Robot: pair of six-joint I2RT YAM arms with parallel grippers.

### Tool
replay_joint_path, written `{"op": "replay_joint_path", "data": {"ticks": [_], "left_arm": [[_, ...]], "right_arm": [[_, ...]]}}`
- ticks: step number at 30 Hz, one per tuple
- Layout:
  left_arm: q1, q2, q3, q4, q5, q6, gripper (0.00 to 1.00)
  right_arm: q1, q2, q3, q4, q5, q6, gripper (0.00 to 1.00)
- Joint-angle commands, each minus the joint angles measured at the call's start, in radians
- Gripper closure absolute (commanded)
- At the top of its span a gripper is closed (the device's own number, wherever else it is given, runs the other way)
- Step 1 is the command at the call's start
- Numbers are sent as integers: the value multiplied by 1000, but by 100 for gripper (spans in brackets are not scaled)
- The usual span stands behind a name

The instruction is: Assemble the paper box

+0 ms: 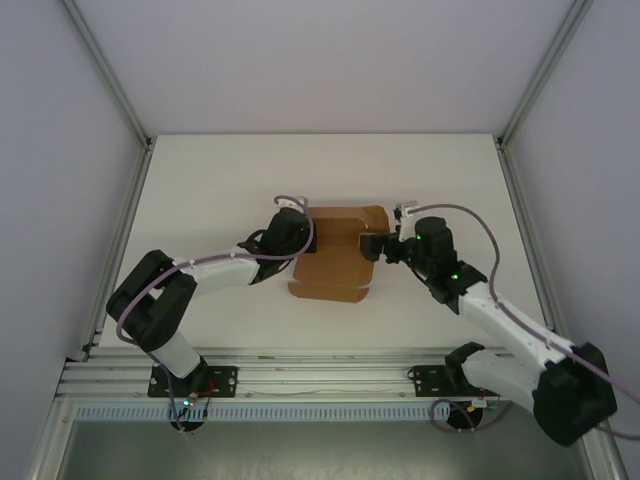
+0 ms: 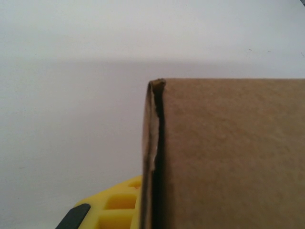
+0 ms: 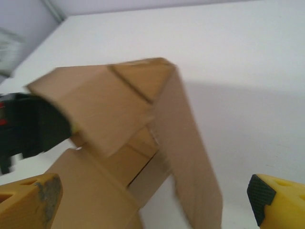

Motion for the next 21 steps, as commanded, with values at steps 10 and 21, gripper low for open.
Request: {"op": "replay_joint_path", "data": {"ticks": [10, 21], "left_arm": [[88, -26, 55, -40, 119, 67, 100], [136, -14, 73, -51, 297, 107, 100]], "right_arm": [[-330, -49, 102, -208, -311, 42, 1], [-482, 342, 356, -310, -812, -284, 43]]}}
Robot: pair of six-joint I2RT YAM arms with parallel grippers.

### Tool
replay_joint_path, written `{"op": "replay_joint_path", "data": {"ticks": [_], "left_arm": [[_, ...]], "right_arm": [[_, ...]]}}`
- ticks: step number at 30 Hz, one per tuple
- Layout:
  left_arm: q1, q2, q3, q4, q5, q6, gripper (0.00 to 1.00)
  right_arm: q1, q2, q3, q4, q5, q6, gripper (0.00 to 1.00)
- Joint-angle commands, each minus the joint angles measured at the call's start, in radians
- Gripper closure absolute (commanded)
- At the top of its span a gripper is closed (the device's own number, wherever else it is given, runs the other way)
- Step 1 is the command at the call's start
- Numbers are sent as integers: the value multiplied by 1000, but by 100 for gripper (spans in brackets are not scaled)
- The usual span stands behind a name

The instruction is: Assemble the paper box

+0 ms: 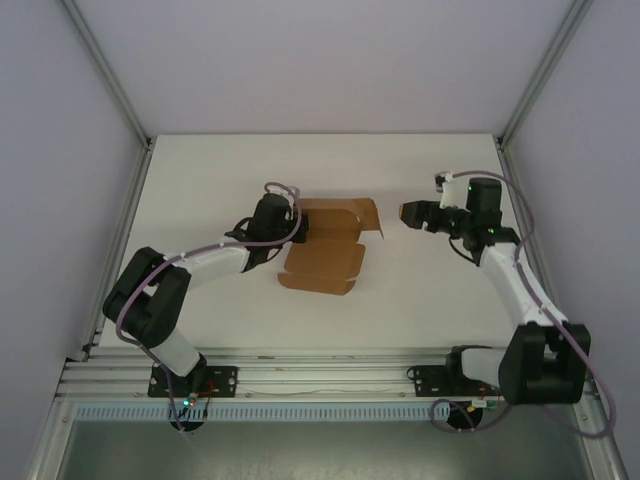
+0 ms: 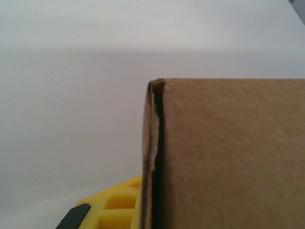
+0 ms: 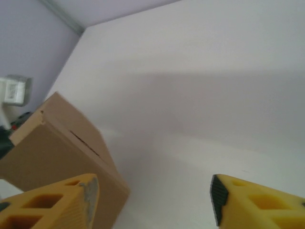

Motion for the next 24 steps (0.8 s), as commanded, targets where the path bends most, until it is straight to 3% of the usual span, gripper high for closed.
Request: {"op": "replay_joint_path", "data": {"ticks": [1, 6, 11, 17, 24], "left_arm": [[8, -12, 36, -5, 103, 30, 100], [8, 8, 59, -20, 121, 33, 100], [8, 25, 81, -36, 137, 39, 100], [8, 24, 69, -40, 125, 26, 100], [4, 26, 71, -75, 93, 26, 100]], "right_arm": [[-1, 75, 64, -104, -224, -200, 43], [12, 175, 158, -344, -367, -466, 46], [67, 214, 187, -458, -351, -585, 47], [135, 205, 169, -335, -296, -460, 54], [222, 121, 110, -152, 6, -253, 55]]}}
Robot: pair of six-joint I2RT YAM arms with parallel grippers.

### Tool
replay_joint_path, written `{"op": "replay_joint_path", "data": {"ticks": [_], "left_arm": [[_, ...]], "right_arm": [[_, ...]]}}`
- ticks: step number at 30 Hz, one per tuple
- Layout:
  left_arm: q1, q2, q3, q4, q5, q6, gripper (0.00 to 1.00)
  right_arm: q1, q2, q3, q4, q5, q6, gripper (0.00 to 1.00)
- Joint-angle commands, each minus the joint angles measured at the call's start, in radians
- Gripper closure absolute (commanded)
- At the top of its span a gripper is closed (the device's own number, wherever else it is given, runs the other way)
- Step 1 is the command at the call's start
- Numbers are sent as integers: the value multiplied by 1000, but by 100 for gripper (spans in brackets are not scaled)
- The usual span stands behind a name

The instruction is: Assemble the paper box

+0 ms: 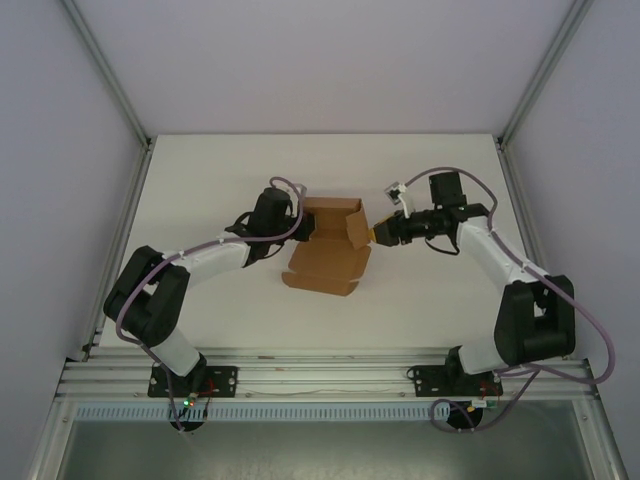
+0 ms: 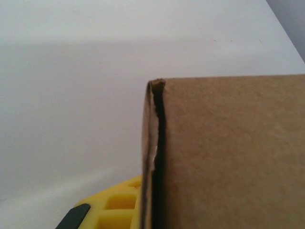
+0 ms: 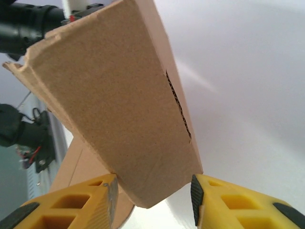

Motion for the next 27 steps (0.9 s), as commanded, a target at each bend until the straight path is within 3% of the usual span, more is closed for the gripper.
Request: {"op": "replay_joint_path", "data": {"ticks": [1, 4, 8, 19, 22, 27], "left_arm": [[5, 18, 20, -20, -13, 4, 100], [-1, 23, 35, -58, -62, 8, 100], [-9, 27, 44, -85, -114, 7, 100], [-21, 28, 46, -85, -94, 35, 100], [-22, 23, 41, -74, -44, 59, 100], [-22, 20, 41, -62, 7, 71, 100]], "right_arm": [[51, -52, -12, 100, 207, 114, 55], [103, -62, -10, 120, 359, 166, 55], [149, -74, -6, 124, 439, 208, 55], [169, -73, 7, 55, 336, 152, 49], [169, -85, 18, -5, 316, 114, 62], [168, -94, 28, -55, 307, 84, 60]]}}
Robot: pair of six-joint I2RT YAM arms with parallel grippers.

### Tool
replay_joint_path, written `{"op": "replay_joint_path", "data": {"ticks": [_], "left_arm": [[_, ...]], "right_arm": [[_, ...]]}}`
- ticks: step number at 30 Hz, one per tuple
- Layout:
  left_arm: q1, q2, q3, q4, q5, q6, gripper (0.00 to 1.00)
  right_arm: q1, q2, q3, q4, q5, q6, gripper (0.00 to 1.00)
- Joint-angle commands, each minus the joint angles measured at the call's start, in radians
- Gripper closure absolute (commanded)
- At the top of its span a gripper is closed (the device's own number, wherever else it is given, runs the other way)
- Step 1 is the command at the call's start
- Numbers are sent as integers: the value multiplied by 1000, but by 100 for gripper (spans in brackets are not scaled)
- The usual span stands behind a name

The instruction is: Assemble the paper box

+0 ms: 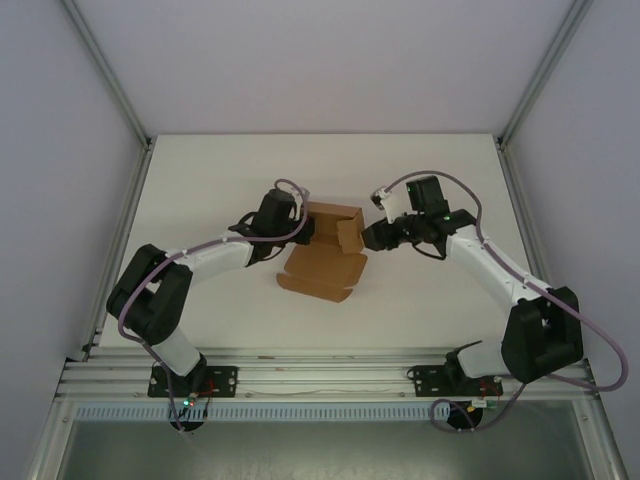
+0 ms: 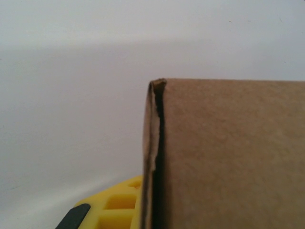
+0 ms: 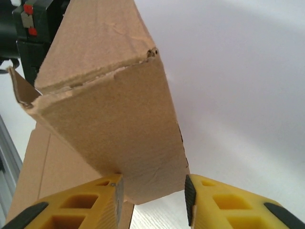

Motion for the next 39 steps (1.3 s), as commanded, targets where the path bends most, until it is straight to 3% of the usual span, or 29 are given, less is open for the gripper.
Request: {"op": "replay_joint_path", "data": {"ticks": [1, 15, 20, 23, 25, 28, 34, 39], "left_arm": [[-6, 5, 23, -3, 45, 28, 100], [-5, 33, 38, -13, 100, 56, 100], [-7, 24, 39, -3, 112, 56, 100], [-7, 25, 49, -13, 105, 54, 100], [-8, 29, 57, -20, 107, 50, 100], [-14, 27, 60, -21, 97, 40, 100], [-33, 32, 102, -106, -37, 9, 100], [-48, 37, 117, -149, -91, -20, 100]], "right_arm": [[6, -31, 30, -48, -29, -40, 59], [7, -17, 68, -54, -208, -107, 49], [6, 20, 88, -40, -75, -37, 39], [8, 50, 94, -35, -76, -20, 35], [18, 62, 95, -14, -55, 4, 38], [63, 64, 87, 34, 131, 50, 41], [142, 114, 103, 77, 585, 228, 62], [180, 201, 159, -12, 855, 318, 64]]}}
